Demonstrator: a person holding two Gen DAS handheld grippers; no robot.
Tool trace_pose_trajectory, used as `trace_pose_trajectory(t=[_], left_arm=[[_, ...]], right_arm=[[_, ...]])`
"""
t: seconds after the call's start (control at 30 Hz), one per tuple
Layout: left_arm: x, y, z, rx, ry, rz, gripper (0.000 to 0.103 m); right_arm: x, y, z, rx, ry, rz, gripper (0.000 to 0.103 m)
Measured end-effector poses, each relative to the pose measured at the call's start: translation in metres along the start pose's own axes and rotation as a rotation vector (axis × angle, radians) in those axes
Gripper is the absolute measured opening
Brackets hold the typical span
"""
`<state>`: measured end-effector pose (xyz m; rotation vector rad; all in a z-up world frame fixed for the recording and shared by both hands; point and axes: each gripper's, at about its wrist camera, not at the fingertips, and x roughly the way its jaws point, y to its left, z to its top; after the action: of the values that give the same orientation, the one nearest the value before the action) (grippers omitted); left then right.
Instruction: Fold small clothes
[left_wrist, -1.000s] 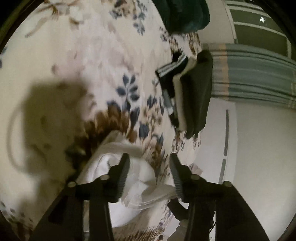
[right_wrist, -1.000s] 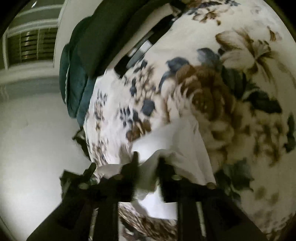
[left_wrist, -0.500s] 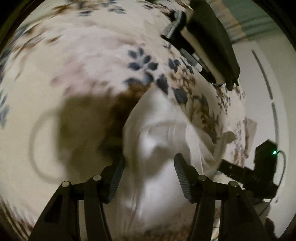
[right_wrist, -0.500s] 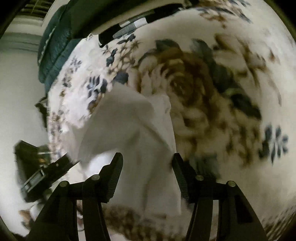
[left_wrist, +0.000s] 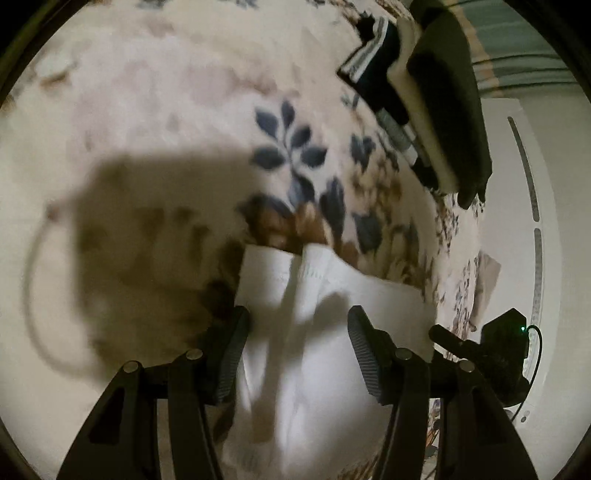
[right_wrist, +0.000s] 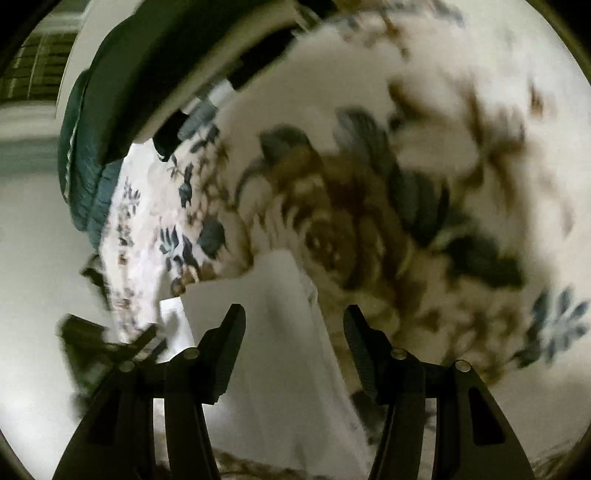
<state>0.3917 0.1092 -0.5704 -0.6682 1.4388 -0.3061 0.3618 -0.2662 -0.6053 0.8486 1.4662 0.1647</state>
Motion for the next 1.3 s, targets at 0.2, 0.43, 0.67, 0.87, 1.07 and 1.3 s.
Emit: trace_pose_trajectory(t=[0.2,0.43,0.67,0.87,1.07,1.3], left_arm=[[-0.012,-0.002,-0.003,0.013,-0.101,0.003,0.003],[-0.006,0.022,0.011,-0.069,-0.036,-0.042,0.006],[-0.062,0.013,-0.05,0.014,-0.038,-0.059,0.062],[-0.039,0.022,-0.124,0.031,0.082,0.031,0.059],[-0.032,0.019,-0.139,0.07,0.046,0.075,0.013],[-0.04,0.026,-0.13,0.091,0.036,0.073,0.011]], right_arm=[[0.002,-0.003,0.0,0.05,-0.051,0.099,0.006],[0.02,0.025,0.013,-0.081,-0.037,-0.08,0.005],[-0.005,0.033,0.0,-0.176,0.041,-0.125,0.052],[-0.009,0.002,-0.071,-0.207,0.199,-0.122,0.052],[0.022,-0.017,-0.124,-0.268,0.282,-0.148,0.031],[0.014,-0.021,-0.136,-0.329,0.258,-0.239,0.001]])
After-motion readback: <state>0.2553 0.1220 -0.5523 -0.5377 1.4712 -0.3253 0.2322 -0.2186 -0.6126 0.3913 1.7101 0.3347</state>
